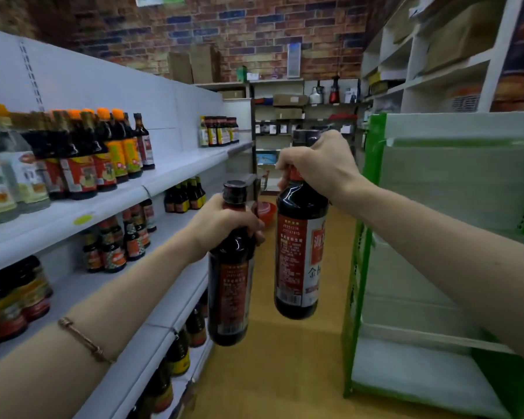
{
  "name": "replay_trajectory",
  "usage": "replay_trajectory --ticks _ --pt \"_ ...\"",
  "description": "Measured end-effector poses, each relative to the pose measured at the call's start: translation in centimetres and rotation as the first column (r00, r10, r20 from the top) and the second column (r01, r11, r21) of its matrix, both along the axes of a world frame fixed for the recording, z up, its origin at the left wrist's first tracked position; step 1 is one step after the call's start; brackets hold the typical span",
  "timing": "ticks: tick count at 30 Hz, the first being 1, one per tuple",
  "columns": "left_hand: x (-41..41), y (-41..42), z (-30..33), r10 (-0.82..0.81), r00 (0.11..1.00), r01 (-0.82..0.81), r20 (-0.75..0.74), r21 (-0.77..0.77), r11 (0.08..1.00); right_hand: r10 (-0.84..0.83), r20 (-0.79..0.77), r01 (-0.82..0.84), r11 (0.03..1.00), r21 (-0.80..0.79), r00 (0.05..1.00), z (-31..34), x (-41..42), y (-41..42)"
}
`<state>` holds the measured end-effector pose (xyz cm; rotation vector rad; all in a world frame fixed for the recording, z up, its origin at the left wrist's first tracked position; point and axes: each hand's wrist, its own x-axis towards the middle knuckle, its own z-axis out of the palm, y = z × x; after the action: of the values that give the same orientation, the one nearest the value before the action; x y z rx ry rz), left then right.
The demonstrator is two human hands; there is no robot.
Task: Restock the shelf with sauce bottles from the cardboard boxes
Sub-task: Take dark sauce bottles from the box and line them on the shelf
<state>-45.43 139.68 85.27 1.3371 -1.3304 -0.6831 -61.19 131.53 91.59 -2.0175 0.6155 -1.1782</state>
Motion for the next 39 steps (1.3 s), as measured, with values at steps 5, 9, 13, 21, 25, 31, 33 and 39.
replay_trajectory --ticks 5,9,13,21,25,31,33,39 --pt "3.2 -9.9 1.3 0.093 0.995 -0.094 -0.031 -0.047 0.994 0.072 -0.002 -0.072 0.997 -0.016 0.997 1.6 4.4 -10.7" --pt "6.8 -15.8 1.9 0.167 0.985 -0.170 -0.046 -0.060 0.984 0.124 0.005 -0.124 0.992 -0.015 0.992 1.6 8.8 -17.9" --pt "11.5 -21.3 2.0 0.202 0.975 -0.208 -0.096 -0.052 0.977 0.174 0.020 -0.174 0.985 -0.004 0.984 1.3 13.7 -24.3" --pt "23.0 -33.0 3.5 0.198 0.976 -0.206 -0.088 -0.100 0.973 0.206 0.041 -0.205 0.979 -0.016 0.978 2.7 25.9 -36.2" --pt "29.1 -38.1 5.4 0.235 0.970 -0.241 -0.059 -0.151 0.959 0.238 0.033 -0.235 0.969 -0.071 0.971 4.5 32.5 -41.0" --pt "37.1 -43.0 6.8 0.315 0.949 -0.316 -0.027 -0.144 0.938 0.308 0.041 -0.305 0.950 -0.069 0.951 5.6 41.8 -46.8" --pt "39.7 -44.3 6.8 0.350 0.937 -0.348 -0.014 -0.150 0.925 0.351 0.057 -0.348 0.935 -0.064 0.935 5.5 45.0 -48.6" --pt "46.9 -48.4 6.8 0.508 0.860 -0.509 -0.050 -0.154 0.847 0.542 0.047 -0.539 0.840 -0.056 0.839 5.6 54.5 -54.3"
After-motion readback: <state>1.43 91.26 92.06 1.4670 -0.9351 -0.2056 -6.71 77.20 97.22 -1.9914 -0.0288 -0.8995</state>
